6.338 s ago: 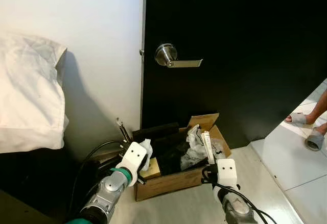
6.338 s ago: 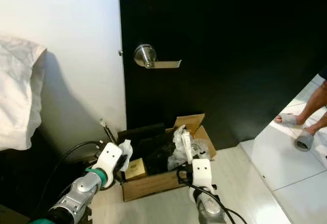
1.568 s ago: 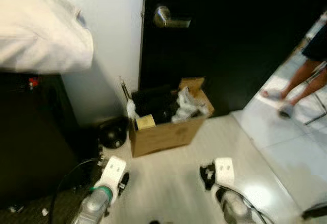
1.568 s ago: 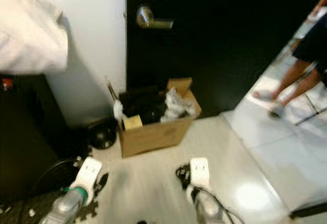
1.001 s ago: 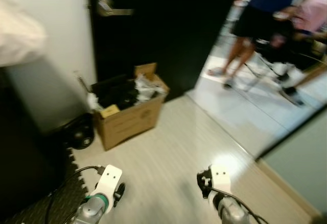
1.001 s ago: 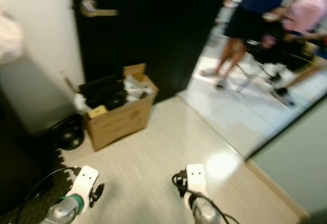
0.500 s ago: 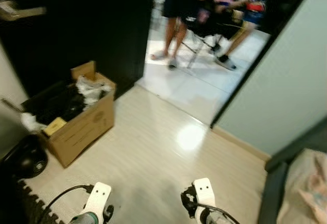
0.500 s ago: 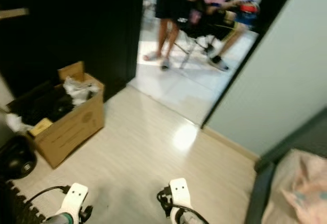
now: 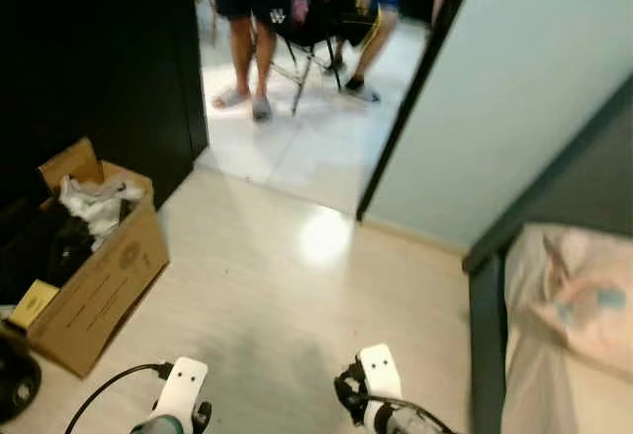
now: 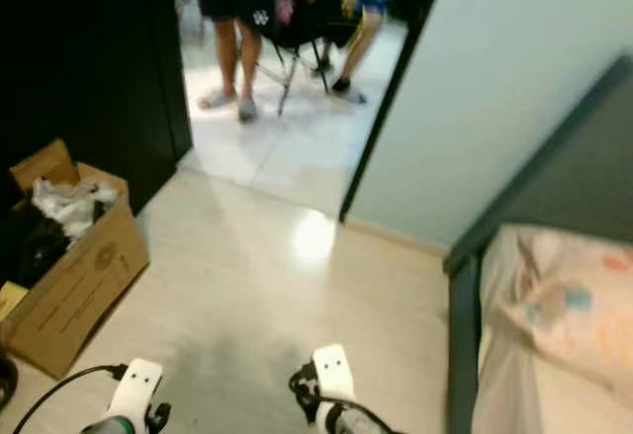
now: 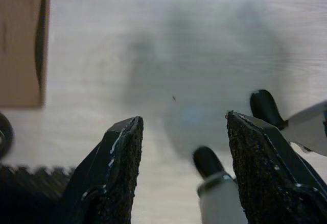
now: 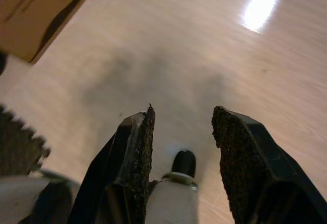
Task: Clean up the room
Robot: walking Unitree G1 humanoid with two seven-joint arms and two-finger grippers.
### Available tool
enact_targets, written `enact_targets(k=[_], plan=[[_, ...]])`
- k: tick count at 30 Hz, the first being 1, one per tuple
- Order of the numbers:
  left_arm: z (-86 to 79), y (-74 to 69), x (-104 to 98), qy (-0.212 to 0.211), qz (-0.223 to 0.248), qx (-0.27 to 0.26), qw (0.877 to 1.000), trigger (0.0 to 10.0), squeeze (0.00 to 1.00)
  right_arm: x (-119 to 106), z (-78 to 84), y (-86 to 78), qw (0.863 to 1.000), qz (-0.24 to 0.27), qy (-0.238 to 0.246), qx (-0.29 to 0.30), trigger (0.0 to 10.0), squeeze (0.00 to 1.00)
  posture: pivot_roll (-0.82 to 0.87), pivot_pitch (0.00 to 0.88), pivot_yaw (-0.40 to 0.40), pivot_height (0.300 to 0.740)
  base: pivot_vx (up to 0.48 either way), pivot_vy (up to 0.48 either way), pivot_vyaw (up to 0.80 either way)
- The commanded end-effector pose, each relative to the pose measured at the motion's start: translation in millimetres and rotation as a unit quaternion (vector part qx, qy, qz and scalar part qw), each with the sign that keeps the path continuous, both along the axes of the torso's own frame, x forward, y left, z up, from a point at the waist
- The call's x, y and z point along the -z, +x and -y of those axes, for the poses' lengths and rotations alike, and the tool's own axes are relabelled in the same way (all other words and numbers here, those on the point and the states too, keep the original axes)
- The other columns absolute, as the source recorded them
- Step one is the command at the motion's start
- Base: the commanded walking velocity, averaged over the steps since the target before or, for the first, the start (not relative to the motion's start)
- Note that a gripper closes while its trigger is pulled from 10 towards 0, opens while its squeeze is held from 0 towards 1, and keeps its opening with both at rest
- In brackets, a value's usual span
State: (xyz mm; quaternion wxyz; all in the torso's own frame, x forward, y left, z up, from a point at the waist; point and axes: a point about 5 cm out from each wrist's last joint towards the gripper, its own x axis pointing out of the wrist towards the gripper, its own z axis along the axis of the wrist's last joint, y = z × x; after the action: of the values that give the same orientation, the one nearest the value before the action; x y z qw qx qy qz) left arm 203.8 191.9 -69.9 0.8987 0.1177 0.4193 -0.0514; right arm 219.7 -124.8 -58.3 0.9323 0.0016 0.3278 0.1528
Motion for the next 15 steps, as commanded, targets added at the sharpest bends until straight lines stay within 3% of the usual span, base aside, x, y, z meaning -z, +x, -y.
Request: enact_targets(k=[1,5,11,15], plan=[[3.6,-3.0,2,0.002,-0.003,0.015,1.000,10.0,0.00,4,5.1,-5.9,1.000,-0.013,-0.002,0.017,10.0,0.00,0.04,0.000,0.053,0.740,0.000,0.000,-0.77],[-4.6,-2.3,0,0.018,-0.002,0.049,0.999,10.0,0.00,8,-0.1,-12.1,0.999,-0.018,0.007,0.040,10.0,0.00,0.02,0.000,0.092,0.740,0.000,0.000,-0.77],[-8.3,1.1,-3,0.024,0.008,0.056,0.998,10.0,0.00,9,-0.7,-15.2,0.999,-0.015,0.012,0.045,10.0,0.00,0.02,0.000,0.089,0.740,0.000,0.000,-0.78],[6.6,14.1,-10,0.026,0.038,0.097,0.994,10.0,0.00,2,4.9,-6.2,1.000,0.010,0.003,0.023,10.0,0.00,0.00,0.000,0.111,0.740,0.000,0.000,-0.78]])
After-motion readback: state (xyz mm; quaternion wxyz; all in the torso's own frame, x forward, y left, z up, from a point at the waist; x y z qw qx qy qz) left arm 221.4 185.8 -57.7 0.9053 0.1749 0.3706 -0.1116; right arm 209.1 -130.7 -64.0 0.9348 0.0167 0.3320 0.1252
